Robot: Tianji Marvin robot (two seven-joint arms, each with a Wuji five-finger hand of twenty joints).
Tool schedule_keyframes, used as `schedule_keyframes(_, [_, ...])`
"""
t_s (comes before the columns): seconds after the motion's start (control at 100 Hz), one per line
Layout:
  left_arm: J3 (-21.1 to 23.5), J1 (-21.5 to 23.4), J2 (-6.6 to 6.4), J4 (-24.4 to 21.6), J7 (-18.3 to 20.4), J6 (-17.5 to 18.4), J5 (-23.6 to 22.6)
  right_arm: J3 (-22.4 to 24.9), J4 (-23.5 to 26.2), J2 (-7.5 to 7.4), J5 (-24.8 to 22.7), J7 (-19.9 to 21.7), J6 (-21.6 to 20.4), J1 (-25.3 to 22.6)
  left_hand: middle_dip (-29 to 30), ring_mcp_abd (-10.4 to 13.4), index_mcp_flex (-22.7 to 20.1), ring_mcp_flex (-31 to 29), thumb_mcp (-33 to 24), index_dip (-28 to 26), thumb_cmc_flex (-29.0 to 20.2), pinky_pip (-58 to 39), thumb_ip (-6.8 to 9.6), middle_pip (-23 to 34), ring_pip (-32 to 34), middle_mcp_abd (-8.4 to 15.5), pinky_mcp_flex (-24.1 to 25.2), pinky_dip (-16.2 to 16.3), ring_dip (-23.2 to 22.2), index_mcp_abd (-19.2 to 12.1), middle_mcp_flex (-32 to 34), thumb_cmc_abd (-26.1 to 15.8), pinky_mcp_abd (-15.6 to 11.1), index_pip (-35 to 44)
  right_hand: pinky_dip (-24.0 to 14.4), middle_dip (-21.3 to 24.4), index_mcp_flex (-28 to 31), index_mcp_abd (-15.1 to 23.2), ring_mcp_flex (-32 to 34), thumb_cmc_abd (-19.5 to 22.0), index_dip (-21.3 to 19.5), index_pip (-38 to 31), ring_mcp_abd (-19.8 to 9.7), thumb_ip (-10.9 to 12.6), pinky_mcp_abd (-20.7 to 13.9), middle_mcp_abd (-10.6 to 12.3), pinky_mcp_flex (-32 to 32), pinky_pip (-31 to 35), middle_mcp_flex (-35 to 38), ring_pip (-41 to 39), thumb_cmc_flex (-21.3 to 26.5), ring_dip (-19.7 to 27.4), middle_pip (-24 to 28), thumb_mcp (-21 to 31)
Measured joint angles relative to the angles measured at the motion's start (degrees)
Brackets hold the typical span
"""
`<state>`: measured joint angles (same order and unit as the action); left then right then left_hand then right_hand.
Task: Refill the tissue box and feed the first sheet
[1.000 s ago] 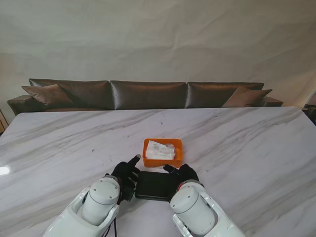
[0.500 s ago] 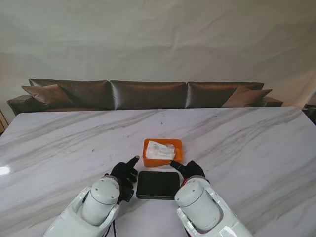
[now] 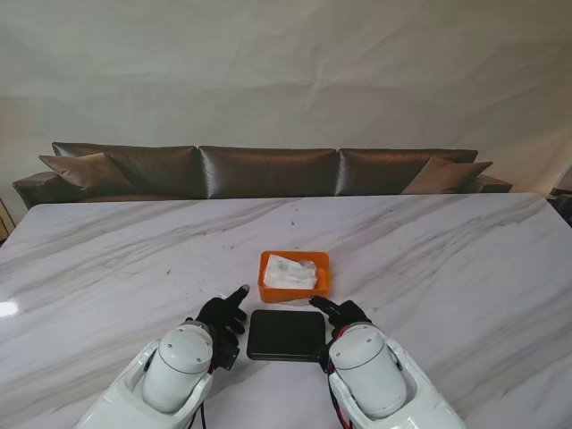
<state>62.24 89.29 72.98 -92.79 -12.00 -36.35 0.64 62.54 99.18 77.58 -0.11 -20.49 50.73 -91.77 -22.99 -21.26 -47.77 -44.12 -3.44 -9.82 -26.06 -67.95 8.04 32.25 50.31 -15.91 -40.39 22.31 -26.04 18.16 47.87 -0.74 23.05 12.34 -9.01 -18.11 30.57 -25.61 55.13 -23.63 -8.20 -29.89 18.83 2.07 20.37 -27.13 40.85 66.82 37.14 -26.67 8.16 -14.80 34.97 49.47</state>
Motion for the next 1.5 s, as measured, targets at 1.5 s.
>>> schedule_keyframes(1.5, [-2.6,-0.6,1.48,1.9,-6.1,3.9,1.9,-0.3,-0.3,-0.89,3.9,0.1,-3.3,-0.3,-0.3,-0.6,0.6,1.0,0.0,0.0,0.0,-0.7,0.0,0.0,-0.4,-3.4,2.6,0.1,-1.8,0.1,-0.9,0.0,0.0,-0.1,0.1,-0.9,0.0,-1.7,-0.2,0.1,0.6,0.2,2.4,0.0,1.7,0.7,0.0,0.0,0.7,-1.8,0.0,-1.3,1.8,0.0])
